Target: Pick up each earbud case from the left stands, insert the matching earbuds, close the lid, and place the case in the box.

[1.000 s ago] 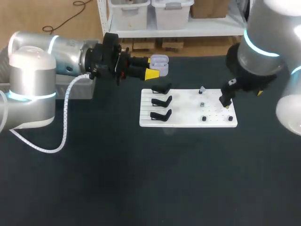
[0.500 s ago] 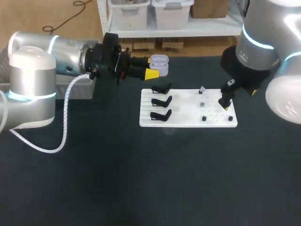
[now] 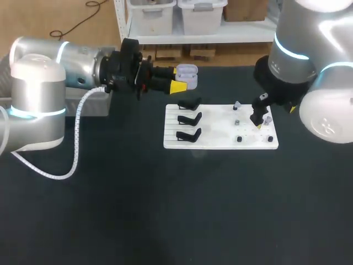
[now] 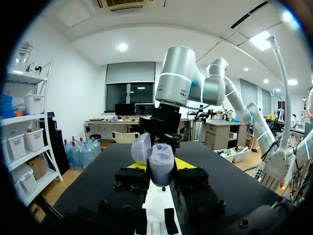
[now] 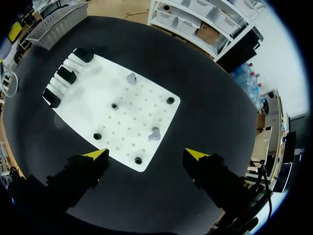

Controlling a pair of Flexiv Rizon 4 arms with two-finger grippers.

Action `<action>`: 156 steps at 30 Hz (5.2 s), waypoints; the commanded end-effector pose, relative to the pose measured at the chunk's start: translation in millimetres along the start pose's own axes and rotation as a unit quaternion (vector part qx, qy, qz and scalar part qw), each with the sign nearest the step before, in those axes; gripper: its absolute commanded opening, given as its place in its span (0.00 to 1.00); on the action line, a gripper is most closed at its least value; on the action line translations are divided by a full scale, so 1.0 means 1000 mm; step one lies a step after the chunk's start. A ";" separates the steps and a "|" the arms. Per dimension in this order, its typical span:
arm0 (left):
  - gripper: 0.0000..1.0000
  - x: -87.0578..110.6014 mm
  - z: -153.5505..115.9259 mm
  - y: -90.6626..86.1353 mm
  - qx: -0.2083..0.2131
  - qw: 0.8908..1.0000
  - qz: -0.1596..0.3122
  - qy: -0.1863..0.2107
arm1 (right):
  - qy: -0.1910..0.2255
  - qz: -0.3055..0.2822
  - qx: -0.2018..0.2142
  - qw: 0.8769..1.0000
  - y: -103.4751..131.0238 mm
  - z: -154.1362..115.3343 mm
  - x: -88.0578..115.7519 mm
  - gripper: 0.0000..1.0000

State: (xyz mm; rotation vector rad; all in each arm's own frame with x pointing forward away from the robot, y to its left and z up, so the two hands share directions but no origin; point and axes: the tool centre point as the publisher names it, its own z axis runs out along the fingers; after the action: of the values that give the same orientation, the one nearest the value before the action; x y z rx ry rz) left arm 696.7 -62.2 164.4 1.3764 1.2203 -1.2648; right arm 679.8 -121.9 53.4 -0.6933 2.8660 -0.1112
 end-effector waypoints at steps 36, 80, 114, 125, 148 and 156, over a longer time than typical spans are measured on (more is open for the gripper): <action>0.00 0.001 0.000 0.000 -0.001 1.000 0.001 -0.001 | 0.021 -0.061 -0.006 0.998 -0.020 0.023 -0.015 0.52; 0.00 0.001 0.000 0.000 -0.001 1.000 0.001 -0.001 | 0.017 -0.030 0.033 0.999 -0.020 0.047 -0.013 0.26; 0.00 0.001 0.000 0.000 -0.001 1.000 0.001 -0.001 | 0.050 0.119 0.031 0.991 -0.002 -0.053 -0.022 0.00; 0.00 0.001 0.000 0.000 -0.001 1.000 0.001 -0.001 | 0.050 0.119 0.031 0.991 -0.002 -0.053 -0.022 0.00; 0.00 0.010 0.030 -0.028 0.029 0.999 0.025 -0.017 | 0.092 0.300 0.025 0.949 0.034 -0.114 -0.040 0.00; 0.00 0.011 0.029 -0.029 0.023 0.999 0.023 -0.017 | 0.110 0.284 0.014 0.952 0.046 -0.118 -0.035 0.00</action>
State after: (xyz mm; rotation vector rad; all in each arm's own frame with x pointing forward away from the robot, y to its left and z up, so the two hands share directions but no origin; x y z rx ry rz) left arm 667.5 -86.3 151.1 1.4098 1.1336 -1.2939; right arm 664.5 -62.9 168.7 0.1782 3.1333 -0.1485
